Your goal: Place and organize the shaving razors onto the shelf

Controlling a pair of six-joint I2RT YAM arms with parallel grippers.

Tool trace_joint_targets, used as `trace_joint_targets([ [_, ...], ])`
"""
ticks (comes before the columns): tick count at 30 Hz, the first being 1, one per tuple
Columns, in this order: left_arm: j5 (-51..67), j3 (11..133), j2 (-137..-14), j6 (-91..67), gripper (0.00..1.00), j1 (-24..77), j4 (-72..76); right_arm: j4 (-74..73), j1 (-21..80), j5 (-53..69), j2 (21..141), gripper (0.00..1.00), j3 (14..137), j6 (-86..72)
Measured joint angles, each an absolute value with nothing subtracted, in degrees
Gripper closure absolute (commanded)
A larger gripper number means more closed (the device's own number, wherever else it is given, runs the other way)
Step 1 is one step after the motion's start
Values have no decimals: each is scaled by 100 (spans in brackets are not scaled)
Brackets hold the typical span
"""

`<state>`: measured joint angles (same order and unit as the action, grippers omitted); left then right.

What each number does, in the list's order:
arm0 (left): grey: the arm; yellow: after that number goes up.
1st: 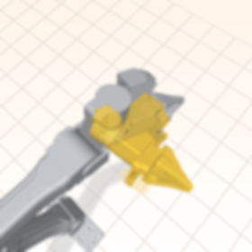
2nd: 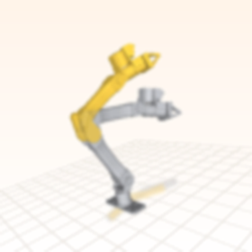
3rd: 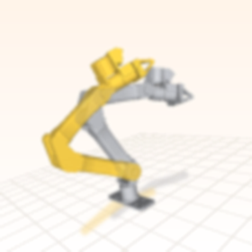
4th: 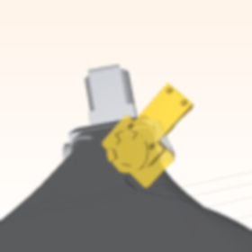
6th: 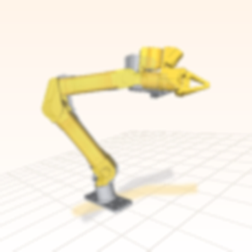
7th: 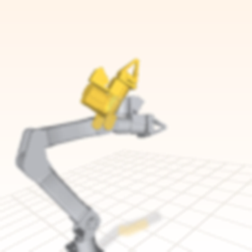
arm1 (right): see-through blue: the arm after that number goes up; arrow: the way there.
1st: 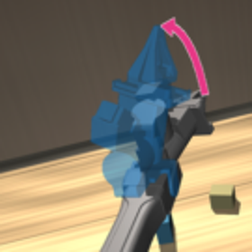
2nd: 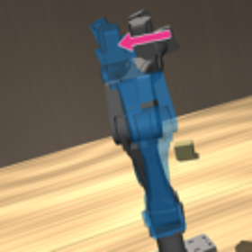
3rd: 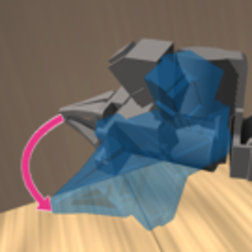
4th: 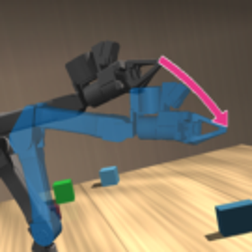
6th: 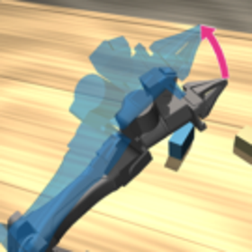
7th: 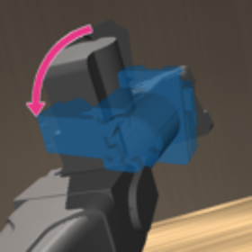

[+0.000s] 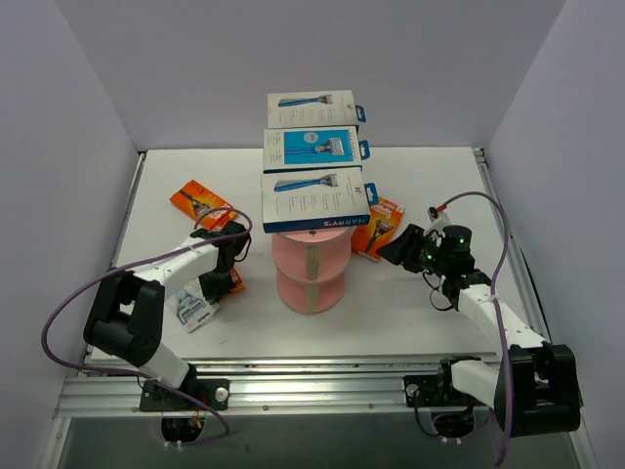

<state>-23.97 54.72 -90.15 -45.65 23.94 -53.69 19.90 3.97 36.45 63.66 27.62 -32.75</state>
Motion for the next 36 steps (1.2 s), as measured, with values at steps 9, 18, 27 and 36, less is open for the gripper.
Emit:
trace_joint_targets([
  [9,-2440,5566,-9008,-4602,98,2392,-5509,1988,373,3629,6416,55,2762,-3273],
  [18,-2359,6010,-7826,-4615,98,2392,-6132,1988,370,3629,6442,55,2762,-3273],
  [27,-2329,6423,-6709,-4676,98,2276,-6611,1900,329,3632,6460,57,2762,-3269],
  [36,-2058,6429,-5697,-5013,98,2119,-6689,1428,329,3629,6248,57,2790,-3227],
])
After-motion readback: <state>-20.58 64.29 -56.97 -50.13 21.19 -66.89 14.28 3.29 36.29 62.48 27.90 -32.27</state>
